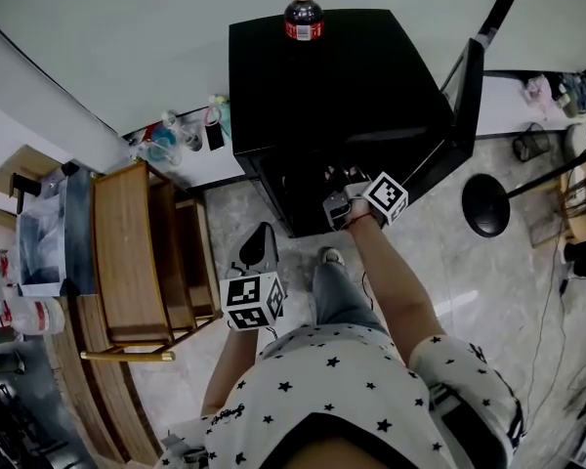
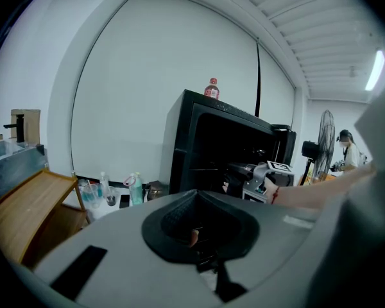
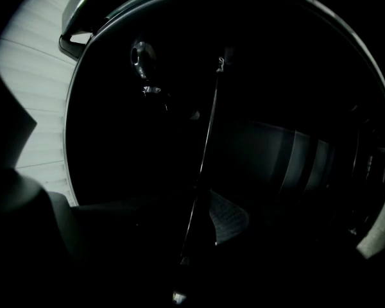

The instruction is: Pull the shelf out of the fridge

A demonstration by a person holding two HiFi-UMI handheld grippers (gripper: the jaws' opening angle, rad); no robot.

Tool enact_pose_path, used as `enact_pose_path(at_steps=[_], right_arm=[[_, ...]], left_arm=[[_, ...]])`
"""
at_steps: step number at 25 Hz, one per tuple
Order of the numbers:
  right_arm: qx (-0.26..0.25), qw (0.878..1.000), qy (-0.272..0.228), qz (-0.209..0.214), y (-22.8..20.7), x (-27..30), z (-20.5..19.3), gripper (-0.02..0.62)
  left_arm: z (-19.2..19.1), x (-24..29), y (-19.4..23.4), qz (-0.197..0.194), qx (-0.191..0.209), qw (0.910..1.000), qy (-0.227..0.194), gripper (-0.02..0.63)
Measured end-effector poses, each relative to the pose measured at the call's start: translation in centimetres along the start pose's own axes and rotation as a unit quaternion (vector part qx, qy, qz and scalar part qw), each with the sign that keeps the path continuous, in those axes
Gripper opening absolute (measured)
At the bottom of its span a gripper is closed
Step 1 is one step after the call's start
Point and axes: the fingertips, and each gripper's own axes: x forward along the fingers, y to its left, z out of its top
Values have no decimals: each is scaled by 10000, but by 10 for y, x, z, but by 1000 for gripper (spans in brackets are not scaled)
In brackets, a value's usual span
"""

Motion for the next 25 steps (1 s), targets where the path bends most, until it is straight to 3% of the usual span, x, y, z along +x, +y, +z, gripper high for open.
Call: enact_pose_path(at_steps=[9,14,25], right_arm=[[336,9991,-229,99,-3,30,10,92],[542,9974,-464,-44,-11,40,16,28],[696,9955,-624,-133,-12,35,16,17]], left_arm=[[-3,1,9,147,-7,9999,44,12],[-7,-1,12,199,-20,9998,75,12],[-12,-9,12,198,-13,9997,120,12]])
